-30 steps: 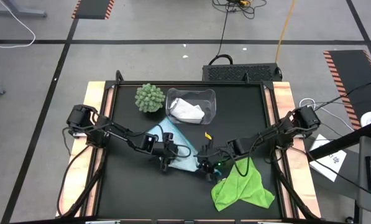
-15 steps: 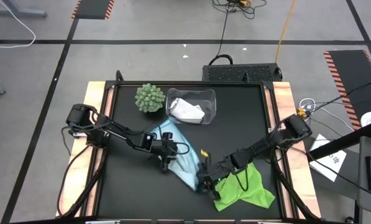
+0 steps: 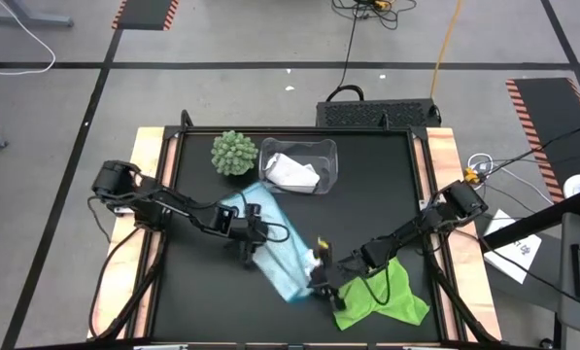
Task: Fold microfiber towels
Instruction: Fold the blue towel
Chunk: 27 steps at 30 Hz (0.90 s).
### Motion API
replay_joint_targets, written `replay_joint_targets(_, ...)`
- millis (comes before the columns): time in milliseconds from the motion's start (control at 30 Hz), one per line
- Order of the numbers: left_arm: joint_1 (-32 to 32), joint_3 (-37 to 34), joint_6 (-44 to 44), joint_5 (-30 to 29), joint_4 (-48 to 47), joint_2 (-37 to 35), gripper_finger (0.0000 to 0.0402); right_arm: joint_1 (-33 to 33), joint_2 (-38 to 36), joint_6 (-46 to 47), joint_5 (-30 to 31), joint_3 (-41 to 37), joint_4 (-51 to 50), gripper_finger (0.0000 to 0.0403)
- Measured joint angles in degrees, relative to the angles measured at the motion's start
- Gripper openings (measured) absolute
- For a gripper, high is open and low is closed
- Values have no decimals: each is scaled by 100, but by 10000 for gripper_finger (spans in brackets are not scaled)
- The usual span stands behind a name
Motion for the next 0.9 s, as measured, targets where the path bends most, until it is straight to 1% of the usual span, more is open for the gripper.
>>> replay_joint_targets(67,-88,13,-102,-168,-80,-291,225,-57,-19,-163,532,4,-221,85)
replay_joint_targets(133,-159,38,-212,-376,-142,-550,225,-117,-26,-356,805,4,-259,83)
replay_joint_targets(300,-330,30,-404,-452,-222,-858,225,-331,-26,-646,945,0,-230,82)
replay_joint_targets(400,-422,30,-924,-445,-548,-851,225,-491,-28,-681,952,0,-313,82)
replay_joint_targets(467,-480,-106,-1268,-459,-703,-847,225,-588,-28,-702,952,-2,-346,82)
replay_joint_targets(633,-547,-796,-1980,-701,-277,-848,225,-757,-30,-666,886,-3,-704,82)
replay_joint_targets(767,-432,-1266,-2301,-796,262,-881,225,-854,-30,-471,530,-47,-791,82)
replay_joint_targets(900,-205,-1492,-2380,-893,452,-883,225,-925,-37,-177,173,-160,-679,82)
